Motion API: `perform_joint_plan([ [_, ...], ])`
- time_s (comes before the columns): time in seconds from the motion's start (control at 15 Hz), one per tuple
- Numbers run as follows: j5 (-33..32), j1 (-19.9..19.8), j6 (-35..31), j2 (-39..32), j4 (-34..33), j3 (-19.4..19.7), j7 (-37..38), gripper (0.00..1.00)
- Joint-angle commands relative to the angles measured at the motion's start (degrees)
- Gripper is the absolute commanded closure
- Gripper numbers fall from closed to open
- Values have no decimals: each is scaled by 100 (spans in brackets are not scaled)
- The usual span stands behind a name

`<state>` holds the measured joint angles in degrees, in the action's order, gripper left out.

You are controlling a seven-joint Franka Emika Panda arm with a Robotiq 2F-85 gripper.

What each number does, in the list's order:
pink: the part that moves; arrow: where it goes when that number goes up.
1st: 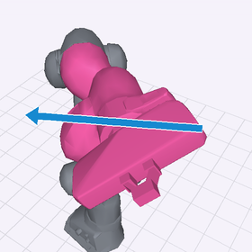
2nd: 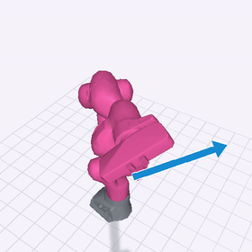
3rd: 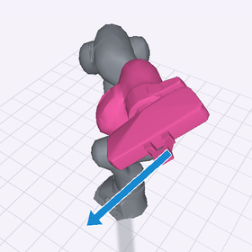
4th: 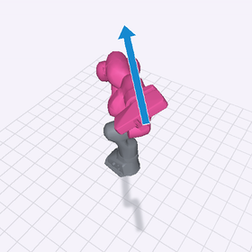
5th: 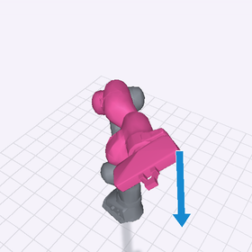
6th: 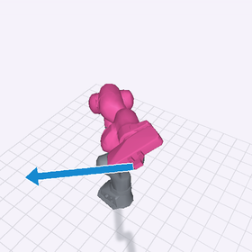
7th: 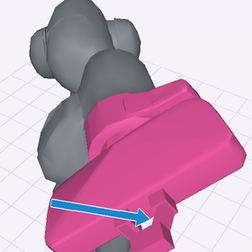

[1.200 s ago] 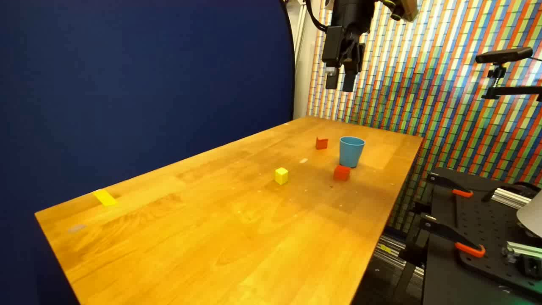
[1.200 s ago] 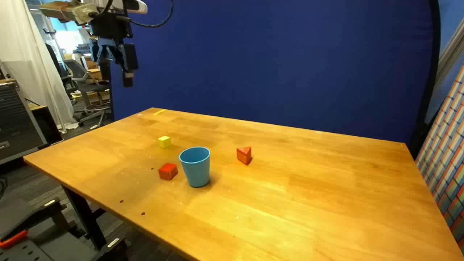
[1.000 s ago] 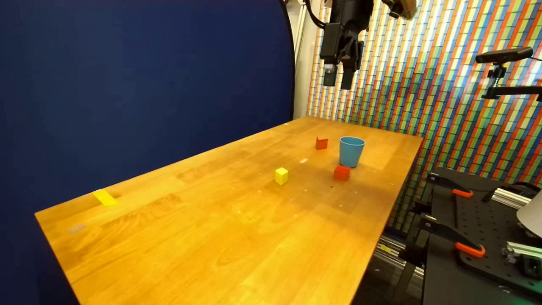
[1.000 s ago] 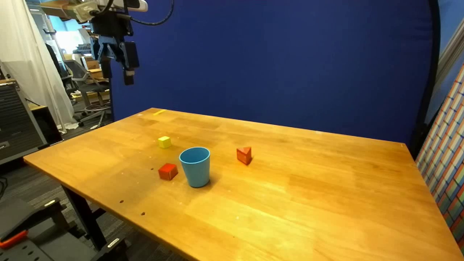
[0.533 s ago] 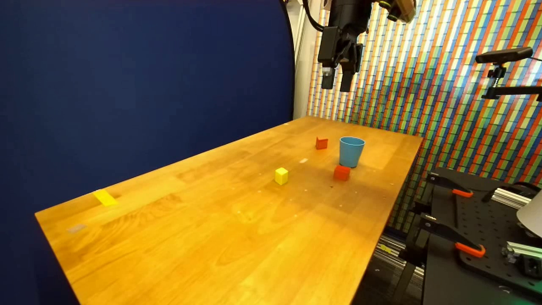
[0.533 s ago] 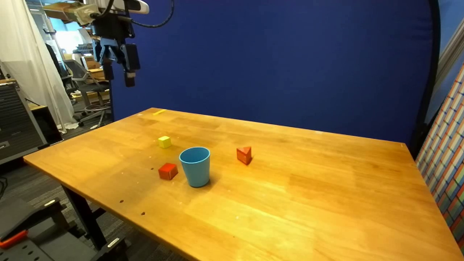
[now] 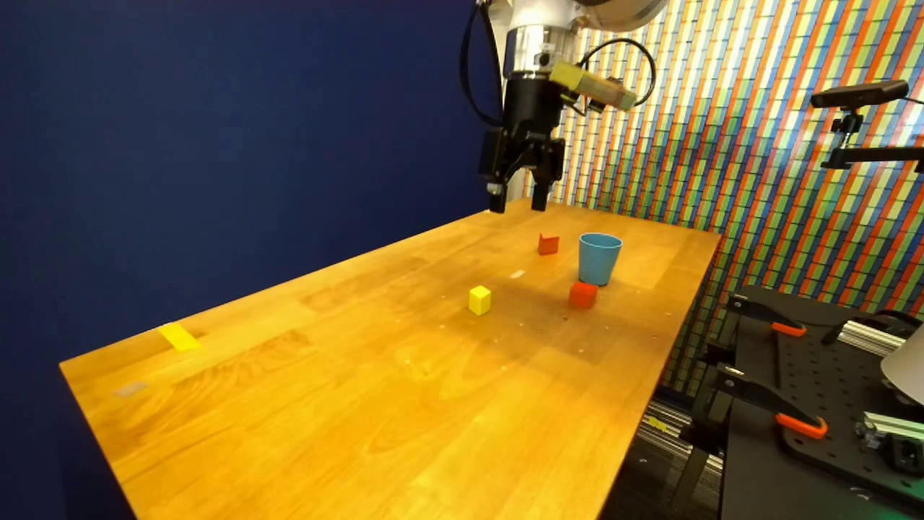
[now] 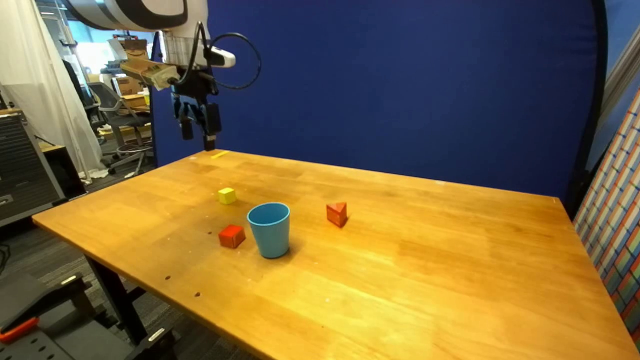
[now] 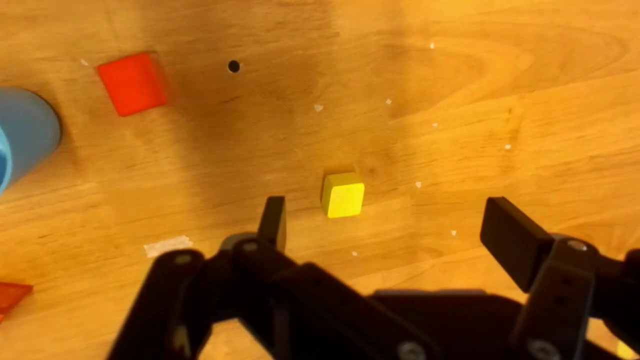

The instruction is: Put the yellow block in the cup

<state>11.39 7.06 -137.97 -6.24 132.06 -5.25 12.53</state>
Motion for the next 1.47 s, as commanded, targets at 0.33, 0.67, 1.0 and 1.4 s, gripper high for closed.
perform_joint_plan([
  [0.33,-188,119,84,-2479,-2058,81,491,0],
  [0.67,-458,398,199,-3383,-2920,432,1115,0],
  [1.0,-86,275,374,-3566,-2918,278,1211,0],
  [1.4,540,334,-13,-3175,-2233,186,1635,0],
])
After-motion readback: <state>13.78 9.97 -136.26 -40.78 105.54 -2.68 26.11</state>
